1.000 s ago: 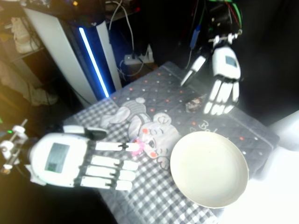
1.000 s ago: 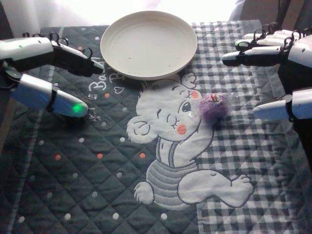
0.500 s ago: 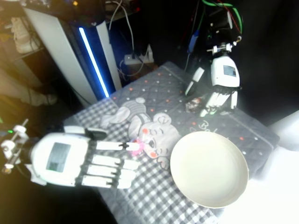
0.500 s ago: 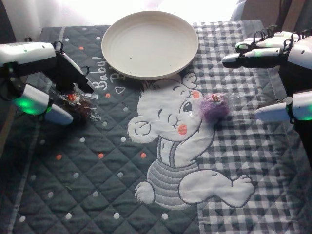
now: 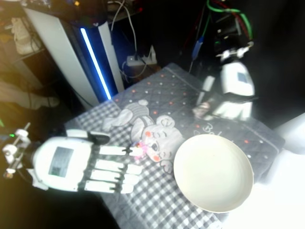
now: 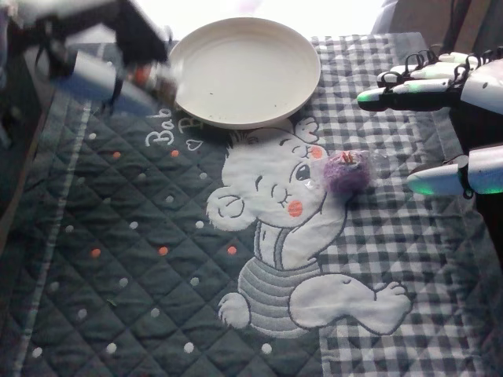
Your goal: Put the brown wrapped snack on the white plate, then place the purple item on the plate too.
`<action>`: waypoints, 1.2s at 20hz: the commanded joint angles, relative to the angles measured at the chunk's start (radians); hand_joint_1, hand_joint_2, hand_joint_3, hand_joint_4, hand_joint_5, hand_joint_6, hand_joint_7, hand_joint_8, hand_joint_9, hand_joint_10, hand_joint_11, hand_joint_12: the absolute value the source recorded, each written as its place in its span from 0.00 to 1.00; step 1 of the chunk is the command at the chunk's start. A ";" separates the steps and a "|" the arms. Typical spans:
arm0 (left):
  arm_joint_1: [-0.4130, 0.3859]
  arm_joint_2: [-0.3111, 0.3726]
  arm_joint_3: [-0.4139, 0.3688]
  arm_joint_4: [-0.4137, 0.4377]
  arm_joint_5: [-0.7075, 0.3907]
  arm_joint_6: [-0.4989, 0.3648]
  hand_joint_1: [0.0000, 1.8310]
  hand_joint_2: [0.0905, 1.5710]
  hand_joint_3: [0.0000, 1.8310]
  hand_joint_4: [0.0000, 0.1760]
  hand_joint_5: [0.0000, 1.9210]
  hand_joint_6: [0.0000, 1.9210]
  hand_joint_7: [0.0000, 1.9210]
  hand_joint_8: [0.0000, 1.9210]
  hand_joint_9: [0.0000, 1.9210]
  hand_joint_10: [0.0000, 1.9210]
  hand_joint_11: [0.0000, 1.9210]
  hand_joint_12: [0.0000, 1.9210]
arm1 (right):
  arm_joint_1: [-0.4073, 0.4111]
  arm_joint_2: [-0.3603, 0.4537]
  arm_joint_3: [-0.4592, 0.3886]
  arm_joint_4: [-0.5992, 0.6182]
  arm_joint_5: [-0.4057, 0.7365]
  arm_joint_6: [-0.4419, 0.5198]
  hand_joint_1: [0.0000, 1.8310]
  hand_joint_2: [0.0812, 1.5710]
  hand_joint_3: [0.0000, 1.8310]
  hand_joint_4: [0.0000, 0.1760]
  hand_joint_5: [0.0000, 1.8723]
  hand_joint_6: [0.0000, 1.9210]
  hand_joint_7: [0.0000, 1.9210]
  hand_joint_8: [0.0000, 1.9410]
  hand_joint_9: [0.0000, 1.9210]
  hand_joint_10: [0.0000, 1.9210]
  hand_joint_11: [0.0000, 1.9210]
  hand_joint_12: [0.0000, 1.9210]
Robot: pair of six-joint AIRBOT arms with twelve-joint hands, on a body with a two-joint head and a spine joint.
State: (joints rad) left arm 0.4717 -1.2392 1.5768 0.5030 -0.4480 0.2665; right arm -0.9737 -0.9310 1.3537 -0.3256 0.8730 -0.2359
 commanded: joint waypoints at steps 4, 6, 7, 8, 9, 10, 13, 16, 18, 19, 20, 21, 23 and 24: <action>-0.062 -0.153 0.165 -0.109 -0.067 0.003 0.62 0.64 0.00 0.00 0.60 0.35 0.45 0.54 0.37 0.74 0.15 0.86 | 0.016 -0.030 0.026 0.045 0.102 0.026 0.34 0.68 0.00 0.90 0.15 0.00 0.08 0.00 0.08 0.00 0.00 0.35; -0.076 -0.216 0.234 -0.103 -0.009 0.001 0.58 0.65 0.00 0.84 0.57 0.40 0.49 0.29 0.41 0.45 0.18 0.74 | 0.017 -0.048 0.041 0.044 0.108 0.034 0.36 0.69 0.00 0.83 0.16 0.00 0.08 0.00 0.09 0.00 0.00 0.35; -0.078 -0.236 0.256 -0.089 0.017 0.000 0.53 0.58 0.00 0.17 0.48 0.14 0.48 0.18 0.40 0.39 0.17 0.76 | 0.020 -0.055 0.046 0.043 0.113 0.037 0.36 0.68 0.00 0.84 0.16 0.00 0.08 0.00 0.09 0.00 0.00 0.33; -0.078 -0.246 0.266 -0.072 0.036 0.000 0.50 0.54 0.00 0.00 0.46 0.04 0.48 0.16 0.35 0.52 0.16 0.85 | 0.021 -0.059 0.049 0.043 0.121 0.042 0.37 0.67 0.00 0.75 0.17 0.00 0.09 0.00 0.09 0.00 0.00 0.31; -0.071 -0.243 0.261 -0.063 0.038 0.000 0.48 0.52 0.00 0.13 0.38 0.01 0.43 0.09 0.31 0.41 0.11 0.76 | 0.024 -0.060 0.052 0.043 0.131 0.050 0.37 0.66 0.00 0.73 0.17 0.00 0.09 0.00 0.08 0.00 0.00 0.28; -0.064 -0.235 0.251 -0.063 0.037 0.000 0.47 0.52 0.00 0.19 0.33 0.00 0.41 0.03 0.33 0.31 0.11 0.71 | 0.040 -0.060 0.053 0.045 0.139 0.056 0.38 0.66 0.00 0.63 0.16 0.00 0.10 0.00 0.08 0.00 0.00 0.27; 0.010 -0.106 0.134 -0.136 -0.014 0.010 0.49 0.52 0.00 0.67 0.20 0.00 0.25 0.00 0.28 0.02 0.07 0.48 | 0.235 -0.118 0.081 -0.091 0.098 0.056 0.38 0.64 0.00 0.97 0.12 0.00 0.10 0.00 0.06 0.00 0.00 0.13; 0.060 -0.036 0.052 -0.161 -0.093 0.010 0.45 0.54 0.00 0.71 0.14 0.00 0.15 0.00 0.18 0.00 0.00 0.54 | 0.253 -0.134 0.089 -0.119 0.096 0.060 0.36 0.60 0.00 0.99 0.15 0.00 0.12 0.00 0.08 0.00 0.00 0.30; 0.108 0.060 -0.050 -0.209 -0.173 0.047 0.48 0.54 0.00 0.93 0.11 0.00 0.10 0.00 0.12 0.00 0.00 0.43 | 0.253 -0.134 0.085 -0.156 0.055 0.061 0.38 0.59 0.00 0.83 0.18 0.01 0.12 0.00 0.07 0.00 0.00 0.23; 0.134 0.102 -0.096 -0.234 -0.205 0.065 0.50 0.54 0.00 0.99 0.09 0.00 0.06 0.01 0.08 0.01 0.00 0.29 | 0.253 -0.134 0.083 -0.176 0.031 0.063 0.38 0.58 0.00 0.97 0.18 0.00 0.11 0.00 0.06 0.00 0.00 0.21; 0.163 0.138 -0.131 -0.252 -0.238 0.069 0.50 0.55 0.00 1.00 0.07 0.00 0.04 0.00 0.05 0.00 0.00 0.19 | 0.253 -0.133 0.082 -0.195 0.011 0.069 0.38 0.57 0.00 0.90 0.19 0.00 0.11 0.00 0.09 0.00 0.00 0.29; 0.222 0.191 -0.182 -0.287 -0.292 0.069 0.49 0.56 0.00 1.00 0.06 0.00 0.02 0.00 0.02 0.00 0.00 0.12 | 0.253 -0.133 0.083 -0.227 -0.025 0.088 0.44 0.57 0.00 0.91 0.19 0.00 0.11 0.00 0.08 0.00 0.00 0.31; 0.283 0.235 -0.233 -0.325 -0.351 0.069 0.43 0.57 0.00 0.89 0.06 0.00 0.02 0.00 0.02 0.00 0.00 0.11 | 0.252 -0.132 0.084 -0.258 -0.063 0.109 0.48 0.56 0.00 0.77 0.19 0.00 0.12 0.00 0.09 0.00 0.00 0.36; 0.307 0.249 -0.252 -0.345 -0.377 0.069 0.42 0.55 0.00 0.86 0.07 0.00 0.02 0.00 0.03 0.00 0.00 0.17 | 0.252 -0.132 0.084 -0.267 -0.084 0.112 0.49 0.55 0.00 0.65 0.21 0.00 0.15 0.01 0.12 0.01 0.00 0.40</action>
State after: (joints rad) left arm 0.7952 -0.9947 1.3201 0.1986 -0.6739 0.3416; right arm -0.7315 -1.0611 1.4380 -0.6434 0.7097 -0.1318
